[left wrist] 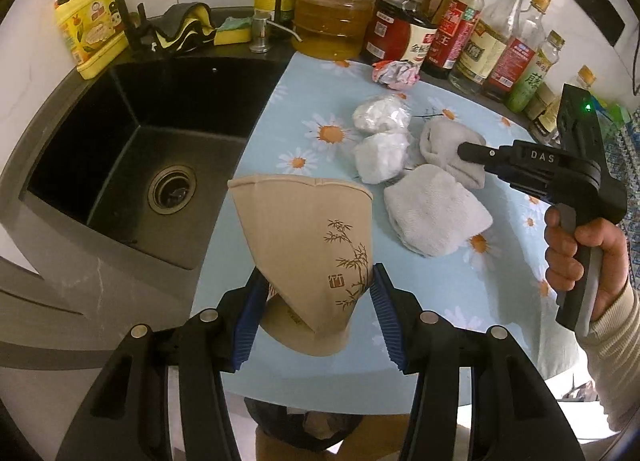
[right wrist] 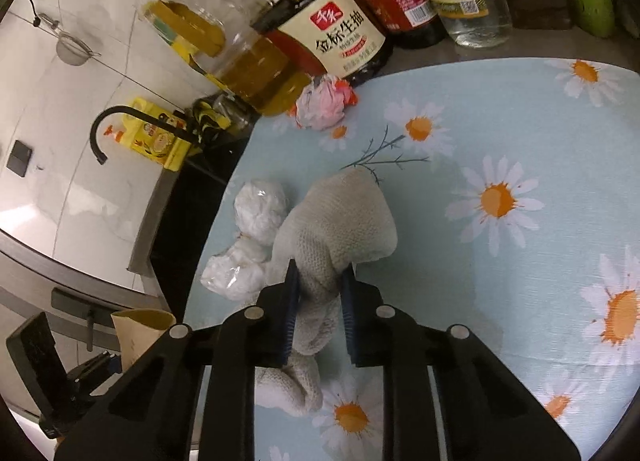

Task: Collect trash
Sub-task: 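Carry the brown cup and grey cloth down over the black trash bin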

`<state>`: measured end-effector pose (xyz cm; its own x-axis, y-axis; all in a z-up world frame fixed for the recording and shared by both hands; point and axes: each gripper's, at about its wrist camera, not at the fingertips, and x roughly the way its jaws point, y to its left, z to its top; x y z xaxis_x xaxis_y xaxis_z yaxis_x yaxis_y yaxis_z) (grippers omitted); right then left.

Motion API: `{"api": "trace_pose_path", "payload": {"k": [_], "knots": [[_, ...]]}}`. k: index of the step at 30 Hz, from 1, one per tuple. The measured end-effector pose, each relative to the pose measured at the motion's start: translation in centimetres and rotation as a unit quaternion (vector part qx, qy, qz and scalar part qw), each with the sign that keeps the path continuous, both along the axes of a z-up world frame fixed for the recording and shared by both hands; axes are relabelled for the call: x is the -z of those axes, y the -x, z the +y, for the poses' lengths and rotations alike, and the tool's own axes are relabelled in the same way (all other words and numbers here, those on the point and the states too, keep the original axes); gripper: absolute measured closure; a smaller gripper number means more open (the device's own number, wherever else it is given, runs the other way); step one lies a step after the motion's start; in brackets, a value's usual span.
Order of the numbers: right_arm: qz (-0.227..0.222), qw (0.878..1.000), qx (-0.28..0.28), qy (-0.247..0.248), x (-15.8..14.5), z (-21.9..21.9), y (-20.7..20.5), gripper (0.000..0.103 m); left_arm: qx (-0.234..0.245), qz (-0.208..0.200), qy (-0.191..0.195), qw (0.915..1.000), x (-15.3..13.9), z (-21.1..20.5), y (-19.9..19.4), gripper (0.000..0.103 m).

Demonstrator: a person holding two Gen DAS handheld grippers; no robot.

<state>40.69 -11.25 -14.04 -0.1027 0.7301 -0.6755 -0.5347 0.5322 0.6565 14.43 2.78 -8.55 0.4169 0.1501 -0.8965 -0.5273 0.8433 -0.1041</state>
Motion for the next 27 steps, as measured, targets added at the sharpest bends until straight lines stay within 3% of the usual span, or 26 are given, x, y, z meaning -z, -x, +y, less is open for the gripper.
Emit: {"api": "trace_pose_path", "payload": {"k": [11,27], "knots": [[-0.055,0.997,0.051,-0.009,-4.7,-4.6,1.4,0.082,0.043,-0.034,0.011,0.9984,-0.1,-0.5,0.4,0.053],[-0.088,0.985,0.150,0.023,-8.9,-9.1,11.9,0.082,0.152,-0.095,0.031,0.9833,-2.6,0.7,3.3,0.053]]}}
